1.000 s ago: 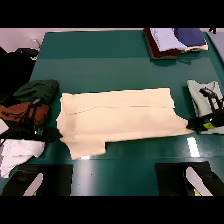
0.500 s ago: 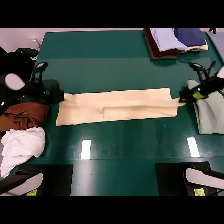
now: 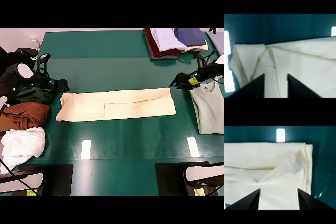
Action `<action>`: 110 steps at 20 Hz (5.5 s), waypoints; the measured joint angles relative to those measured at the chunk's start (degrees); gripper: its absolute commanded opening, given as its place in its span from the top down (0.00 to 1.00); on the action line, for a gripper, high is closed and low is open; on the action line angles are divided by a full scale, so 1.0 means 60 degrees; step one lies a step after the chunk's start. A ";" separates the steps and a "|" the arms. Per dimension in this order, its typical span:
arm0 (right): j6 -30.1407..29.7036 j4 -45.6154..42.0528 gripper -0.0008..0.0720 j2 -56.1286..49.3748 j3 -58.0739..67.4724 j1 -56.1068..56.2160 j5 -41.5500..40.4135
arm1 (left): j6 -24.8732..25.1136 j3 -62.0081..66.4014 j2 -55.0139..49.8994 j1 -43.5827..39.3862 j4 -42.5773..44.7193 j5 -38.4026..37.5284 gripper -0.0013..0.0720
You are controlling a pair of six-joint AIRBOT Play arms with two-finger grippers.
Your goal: Fold the shirts.
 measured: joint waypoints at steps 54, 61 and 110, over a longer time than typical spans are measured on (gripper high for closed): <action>-0.1530 0.5184 0.55 -0.1876 0.3865 0.8965 -0.3402 | 0.0069 0.4401 0.0849 0.0168 -0.0579 -0.0277 0.95; -0.0998 0.2816 0.56 -0.1257 0.2667 0.7559 -0.1661 | 0.0131 0.4404 0.1224 0.0382 -0.0342 -0.0878 0.95; -0.1031 0.2703 0.97 0.1920 0.0138 -0.3883 -0.4692 | 0.0321 0.4404 0.1188 -0.2922 -0.1122 -0.0091 0.95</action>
